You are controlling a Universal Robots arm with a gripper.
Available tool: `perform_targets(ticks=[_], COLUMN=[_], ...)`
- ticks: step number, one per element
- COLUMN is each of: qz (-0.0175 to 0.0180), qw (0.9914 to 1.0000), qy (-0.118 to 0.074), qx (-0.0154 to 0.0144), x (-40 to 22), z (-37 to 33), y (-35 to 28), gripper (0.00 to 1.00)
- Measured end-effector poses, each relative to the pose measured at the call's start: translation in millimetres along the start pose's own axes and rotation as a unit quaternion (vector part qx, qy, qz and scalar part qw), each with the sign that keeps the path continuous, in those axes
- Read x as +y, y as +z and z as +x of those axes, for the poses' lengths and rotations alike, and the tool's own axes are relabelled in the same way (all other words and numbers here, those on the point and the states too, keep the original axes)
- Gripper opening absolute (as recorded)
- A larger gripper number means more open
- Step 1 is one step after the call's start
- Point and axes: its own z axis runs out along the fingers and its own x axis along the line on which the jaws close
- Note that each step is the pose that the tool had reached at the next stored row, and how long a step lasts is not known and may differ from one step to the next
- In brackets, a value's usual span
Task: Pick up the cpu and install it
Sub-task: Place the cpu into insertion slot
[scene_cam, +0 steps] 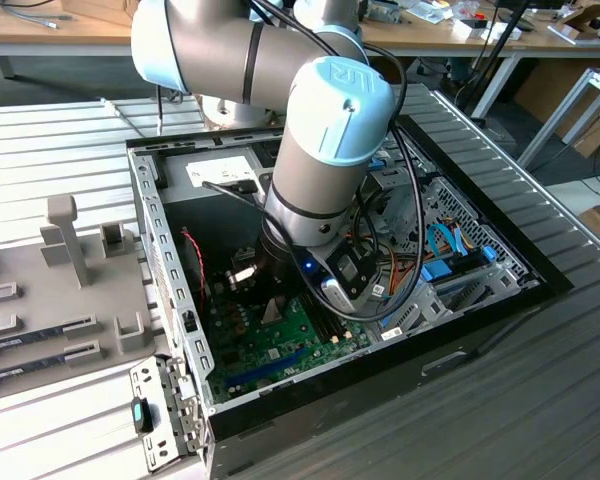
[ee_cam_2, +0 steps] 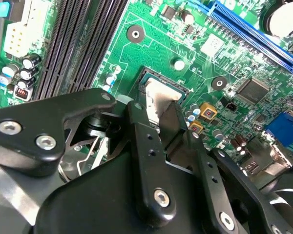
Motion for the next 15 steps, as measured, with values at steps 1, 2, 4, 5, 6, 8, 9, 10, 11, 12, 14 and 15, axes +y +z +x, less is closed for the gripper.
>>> perform_targets(ticks=[1, 2, 4, 5, 6, 8, 9, 10, 11, 12, 14, 15], qz=[0.0, 0.0, 0.0, 0.0, 0.0, 0.0001, -0.0001, -0.0001, -0.0001, -0.0001, 0.0001, 0.0002], qw=[1.0, 1.0, 1.0, 1.0, 1.0, 1.0, 1.0, 1.0, 1.0, 1.0, 1.0, 1.0], qy=[0.0, 0.0, 0.0, 0.0, 0.0, 0.0, 0.0, 0.0, 0.0, 0.0, 0.0, 0.0], qx=[0.0, 0.0, 0.0, 0.0, 0.0, 0.0002, 0.0001, 0.0, 0.0, 0.0, 0.0, 0.0001], x=[0.0, 0.0, 0.0, 0.0, 0.0, 0.0, 0.0, 0.0, 0.0, 0.0, -0.1, -0.1], z=[0.0, 0.0, 0.0, 0.1, 0.1, 0.3, 0.3, 0.3, 0.3, 0.3, 0.5, 0.6], y=[0.0, 0.0, 0.0, 0.0, 0.0, 0.0, 0.1, 0.1, 0.2, 0.2, 0.6, 1.1], gripper=[0.36, 0.36, 0.36, 0.36, 0.36, 0.36, 0.37, 0.37, 0.44, 0.44, 0.44, 0.44])
